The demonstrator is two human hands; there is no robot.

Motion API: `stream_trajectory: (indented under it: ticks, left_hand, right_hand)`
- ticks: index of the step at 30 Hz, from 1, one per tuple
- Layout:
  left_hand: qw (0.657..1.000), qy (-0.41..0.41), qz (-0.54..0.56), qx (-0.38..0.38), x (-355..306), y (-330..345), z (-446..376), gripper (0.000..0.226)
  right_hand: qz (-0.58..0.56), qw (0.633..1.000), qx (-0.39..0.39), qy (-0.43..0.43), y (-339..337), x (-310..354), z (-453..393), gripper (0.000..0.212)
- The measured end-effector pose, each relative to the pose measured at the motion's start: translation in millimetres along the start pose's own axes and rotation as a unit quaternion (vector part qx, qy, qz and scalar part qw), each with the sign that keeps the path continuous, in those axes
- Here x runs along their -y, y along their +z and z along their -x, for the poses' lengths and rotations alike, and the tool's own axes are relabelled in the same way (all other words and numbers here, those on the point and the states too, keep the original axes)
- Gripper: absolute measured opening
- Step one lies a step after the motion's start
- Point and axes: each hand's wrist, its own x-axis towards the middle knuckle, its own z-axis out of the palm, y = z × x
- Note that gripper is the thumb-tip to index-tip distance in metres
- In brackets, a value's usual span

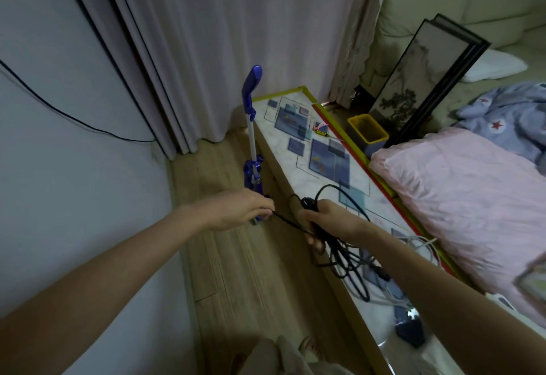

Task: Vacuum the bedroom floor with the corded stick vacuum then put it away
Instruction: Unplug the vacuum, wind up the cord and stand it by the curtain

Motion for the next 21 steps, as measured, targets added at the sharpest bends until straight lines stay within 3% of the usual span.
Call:
stream_trajectory:
  ticks: [7, 16, 21]
  left_hand:
    - [0.998, 0.030, 0.059, -0.018, -9.7, -7.4, -33.1, 0.029]
    - [0.990, -0.045, 0.123, -0.044, 27.7, 24.8, -61.1, 0.025]
    - [0.973, -0.121, 0.178, -0.087, 44.0, 31.0, -76.2, 0.023]
  right_hand:
    - [-0.154, 0.988, 0.025, 0.016, 11.5, 15.4, 0.4, 0.032]
    - [-0.127, 0.986, -0.109, -0.013, -13.7, -16.2, -3.4, 0.029]
    - [-0.170, 0.972, -0.157, -0.032, -38.3, -21.6, -23.6, 0.042]
